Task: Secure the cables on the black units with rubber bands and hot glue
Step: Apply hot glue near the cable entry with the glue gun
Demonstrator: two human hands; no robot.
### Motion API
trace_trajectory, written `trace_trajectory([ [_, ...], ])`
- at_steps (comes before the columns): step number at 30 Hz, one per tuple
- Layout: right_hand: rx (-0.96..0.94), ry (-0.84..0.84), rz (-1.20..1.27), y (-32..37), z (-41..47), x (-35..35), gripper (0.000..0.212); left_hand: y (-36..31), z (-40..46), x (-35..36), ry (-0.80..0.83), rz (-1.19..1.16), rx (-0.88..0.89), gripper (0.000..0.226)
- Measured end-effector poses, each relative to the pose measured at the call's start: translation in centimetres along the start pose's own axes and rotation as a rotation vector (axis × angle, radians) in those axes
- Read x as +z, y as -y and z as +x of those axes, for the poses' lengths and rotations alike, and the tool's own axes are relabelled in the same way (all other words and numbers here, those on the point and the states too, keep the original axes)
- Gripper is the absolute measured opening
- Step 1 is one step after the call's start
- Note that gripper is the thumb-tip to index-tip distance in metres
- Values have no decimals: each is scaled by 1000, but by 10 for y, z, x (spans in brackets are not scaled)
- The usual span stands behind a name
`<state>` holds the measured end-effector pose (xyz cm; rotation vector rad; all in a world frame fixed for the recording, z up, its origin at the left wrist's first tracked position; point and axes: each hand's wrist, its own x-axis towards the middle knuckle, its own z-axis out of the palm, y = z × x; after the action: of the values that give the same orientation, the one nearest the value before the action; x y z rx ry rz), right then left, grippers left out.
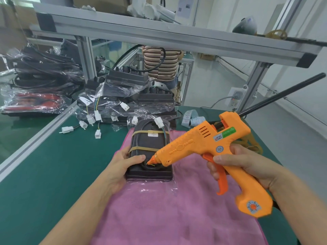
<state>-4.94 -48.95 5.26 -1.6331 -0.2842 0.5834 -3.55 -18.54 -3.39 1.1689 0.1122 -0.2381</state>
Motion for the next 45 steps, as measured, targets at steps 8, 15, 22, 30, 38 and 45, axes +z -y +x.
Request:
trace_trajectory([
  [8, 108, -105, -115, -3, -7, -10, 21, -1, 4, 4, -33, -13, -2, 41],
  [15, 95, -105, -114, -9, -10, -5, 20, 0, 4, 5, -40, 10, 2, 40],
  [22, 47, -124, -124, -7, -1, 0, 16, 0, 2, 5, -27, -4, 3, 40],
  [30, 41, -128, -144, -6, 2, 0, 16, 0, 3, 5, -28, 5, 3, 39],
  [38, 40, -116, -133, -4, 0, -4, 17, 0, 3, 6, -37, 10, 9, 40],
  [45, 51, -121, -96, -10, -4, -8, 21, 0, 4, 4, -29, 14, 7, 41],
])
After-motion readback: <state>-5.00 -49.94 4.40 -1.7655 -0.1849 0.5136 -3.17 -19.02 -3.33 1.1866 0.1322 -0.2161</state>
